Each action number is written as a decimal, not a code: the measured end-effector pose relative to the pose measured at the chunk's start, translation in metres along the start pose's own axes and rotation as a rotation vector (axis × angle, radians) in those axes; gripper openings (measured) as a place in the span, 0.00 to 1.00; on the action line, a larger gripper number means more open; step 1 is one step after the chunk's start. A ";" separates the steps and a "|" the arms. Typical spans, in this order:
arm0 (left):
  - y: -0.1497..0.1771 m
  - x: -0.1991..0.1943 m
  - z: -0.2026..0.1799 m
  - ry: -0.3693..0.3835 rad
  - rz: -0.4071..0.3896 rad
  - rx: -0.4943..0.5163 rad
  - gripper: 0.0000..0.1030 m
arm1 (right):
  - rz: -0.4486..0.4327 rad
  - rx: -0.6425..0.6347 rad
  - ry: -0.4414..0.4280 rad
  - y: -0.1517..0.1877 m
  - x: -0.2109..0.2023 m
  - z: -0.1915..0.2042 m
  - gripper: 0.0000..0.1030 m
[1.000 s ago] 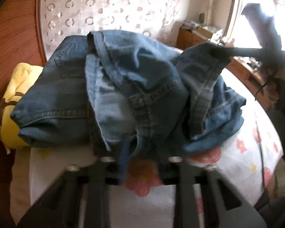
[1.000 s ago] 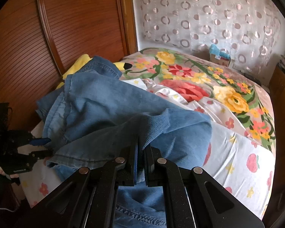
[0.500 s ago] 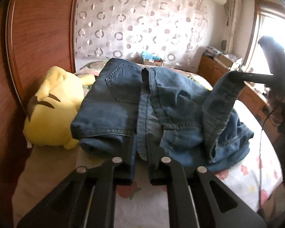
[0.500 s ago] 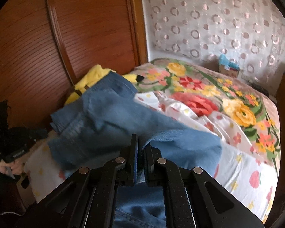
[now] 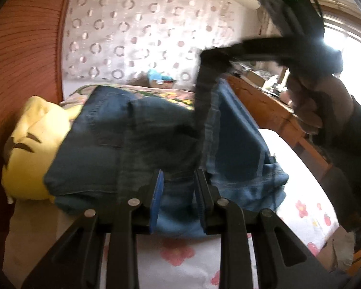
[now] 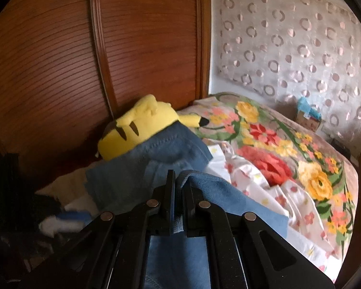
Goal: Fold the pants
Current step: 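Lay the hems on the waistband and open the right gripper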
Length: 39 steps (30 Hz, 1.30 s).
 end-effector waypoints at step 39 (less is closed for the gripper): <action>0.031 0.031 -0.001 -0.075 0.120 -0.040 0.11 | 0.070 0.196 0.130 0.117 -0.058 -0.083 0.47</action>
Point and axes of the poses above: each gripper's, at about its wrist camera, not at the fingertips, and x roughly the way its jaws point, z to its left, y to its underside, the point moved 10 cm from there along x, roughly the way its jaws point, and after that the axes turned 1 degree about z, right-handed, at the moved point
